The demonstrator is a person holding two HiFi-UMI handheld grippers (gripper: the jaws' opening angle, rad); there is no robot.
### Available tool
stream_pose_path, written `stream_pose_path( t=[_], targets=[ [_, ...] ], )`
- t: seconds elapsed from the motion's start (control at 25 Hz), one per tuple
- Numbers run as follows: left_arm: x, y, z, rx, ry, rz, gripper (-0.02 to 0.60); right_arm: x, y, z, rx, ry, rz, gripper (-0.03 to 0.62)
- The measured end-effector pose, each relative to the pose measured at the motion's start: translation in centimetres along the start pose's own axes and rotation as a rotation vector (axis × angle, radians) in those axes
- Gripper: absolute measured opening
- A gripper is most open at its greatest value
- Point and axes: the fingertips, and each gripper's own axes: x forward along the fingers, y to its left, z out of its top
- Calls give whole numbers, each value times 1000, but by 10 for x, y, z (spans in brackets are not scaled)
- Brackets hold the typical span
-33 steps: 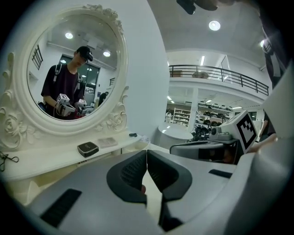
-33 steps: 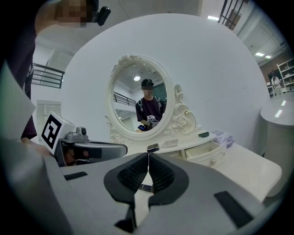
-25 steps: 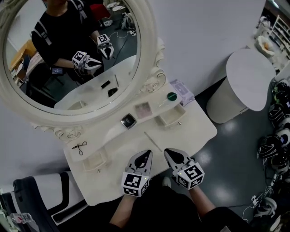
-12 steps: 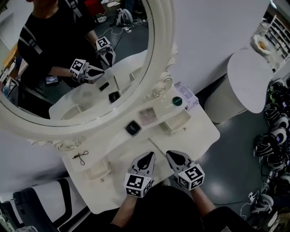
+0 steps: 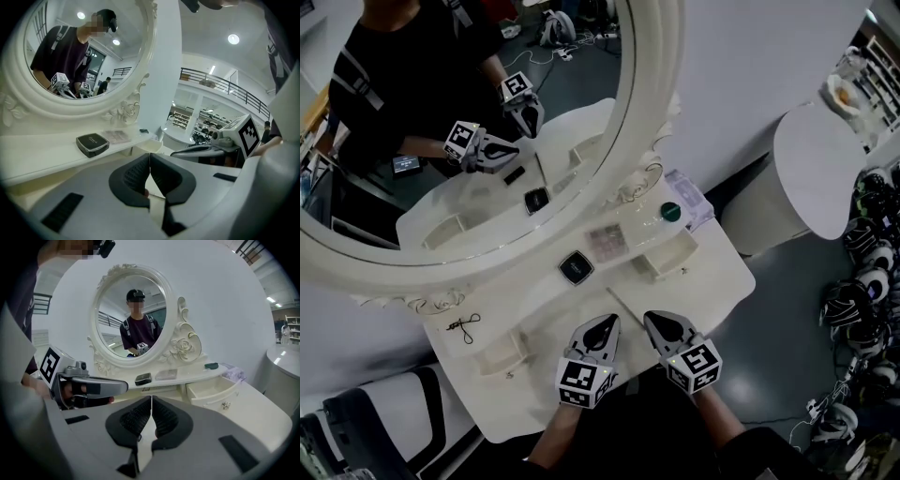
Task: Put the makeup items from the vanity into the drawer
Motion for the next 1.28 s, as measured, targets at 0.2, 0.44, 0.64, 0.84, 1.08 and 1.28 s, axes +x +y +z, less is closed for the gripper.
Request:
stream_pose_path(
  t=[0.2, 0.44, 0.64, 0.84, 1.08, 1.28],
  targets=[
    [1, 3, -2, -22, -2, 30, 15, 9, -5, -10, -1, 60, 14, 25],
    [3, 2, -15, -66, 11, 55, 15, 32, -7, -49, -33, 229, 28, 25],
    [2, 1, -26, -93, 25, 58, 15, 50, -11, -78, -97, 350, 11, 26],
    [-1, 2, -33, -114, 27, 63, 15, 58, -14, -101, -148, 445, -13, 54],
    [-7, 6, -38, -134, 25, 77, 15, 63, -18, -120, -173, 521, -49, 72],
    [-10, 7, -40, -140, 26, 83, 15, 63, -19, -120, -178, 517, -55, 71]
  ],
)
